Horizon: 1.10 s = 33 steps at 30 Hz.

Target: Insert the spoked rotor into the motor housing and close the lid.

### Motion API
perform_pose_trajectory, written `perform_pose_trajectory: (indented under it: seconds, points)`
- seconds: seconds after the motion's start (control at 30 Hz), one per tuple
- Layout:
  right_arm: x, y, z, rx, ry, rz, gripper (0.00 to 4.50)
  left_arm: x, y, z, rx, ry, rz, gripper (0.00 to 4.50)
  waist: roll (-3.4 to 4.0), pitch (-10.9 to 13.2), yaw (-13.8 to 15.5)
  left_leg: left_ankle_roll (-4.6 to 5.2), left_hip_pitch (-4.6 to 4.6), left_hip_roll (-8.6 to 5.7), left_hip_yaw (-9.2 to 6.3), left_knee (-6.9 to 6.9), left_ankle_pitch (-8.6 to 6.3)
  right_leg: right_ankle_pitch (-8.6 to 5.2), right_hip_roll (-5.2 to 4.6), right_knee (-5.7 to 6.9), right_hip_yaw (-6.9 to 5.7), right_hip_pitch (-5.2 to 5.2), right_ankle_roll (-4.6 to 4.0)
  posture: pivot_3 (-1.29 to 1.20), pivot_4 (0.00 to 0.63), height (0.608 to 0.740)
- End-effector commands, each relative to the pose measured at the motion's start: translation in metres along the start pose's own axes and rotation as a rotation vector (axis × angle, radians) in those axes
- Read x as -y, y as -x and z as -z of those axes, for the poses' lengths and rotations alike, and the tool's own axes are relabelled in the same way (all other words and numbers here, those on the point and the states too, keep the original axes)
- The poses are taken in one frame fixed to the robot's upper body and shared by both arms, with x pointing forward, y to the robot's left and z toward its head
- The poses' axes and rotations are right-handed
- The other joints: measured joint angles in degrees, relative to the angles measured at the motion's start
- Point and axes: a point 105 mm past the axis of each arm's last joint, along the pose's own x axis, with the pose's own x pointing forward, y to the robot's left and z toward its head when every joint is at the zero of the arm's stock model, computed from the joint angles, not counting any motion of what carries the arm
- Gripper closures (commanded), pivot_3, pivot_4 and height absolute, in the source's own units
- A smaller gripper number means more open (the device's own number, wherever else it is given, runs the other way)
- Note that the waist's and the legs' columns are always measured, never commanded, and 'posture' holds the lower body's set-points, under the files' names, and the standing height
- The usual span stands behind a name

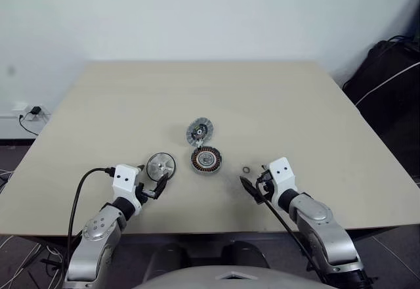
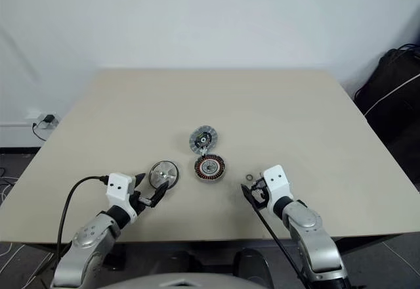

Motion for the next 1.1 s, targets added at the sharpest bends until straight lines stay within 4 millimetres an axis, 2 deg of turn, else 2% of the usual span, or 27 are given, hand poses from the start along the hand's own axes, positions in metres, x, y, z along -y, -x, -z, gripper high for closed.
perform_pose_trajectory:
  seconds: [0.03,0.7,1.1]
  points:
    - [0.001,0.0,-0.013,0.052,0.015,0.007,0.0,-0.001,-0.002,-0.013,0.043,-0.025,0.0,0.04,0.01,0.01,0.0,0.0,0.0,0.0,0.0,0.0,0.0,0.0,0.0,0.0,0.0,0.0,0.0,0.0,0.0,0.74]
    - [0.0,-0.005,-0.016,0.072,-0.022,0.033,0.0,0.0,0.0,-0.012,0.039,-0.018,-0.006,0.04,0.04,0.07,-0.01,0.0,0.0,0.0,0.0,0.0,0.0,0.0,0.0,0.0,0.0,0.0,0.0,0.0,0.0,0.74]
    - [0.003,-0.037,-0.013,0.072,-0.09,0.092,0.0,0.002,-0.003,-0.015,0.046,-0.013,-0.004,0.04,0.07,0.16,-0.05,-0.1,-0.02,0.0,0.02,-0.05,0.06,0.0,0.01,0.0,0.0,-0.03,0.0,0.0,0.0,0.74]
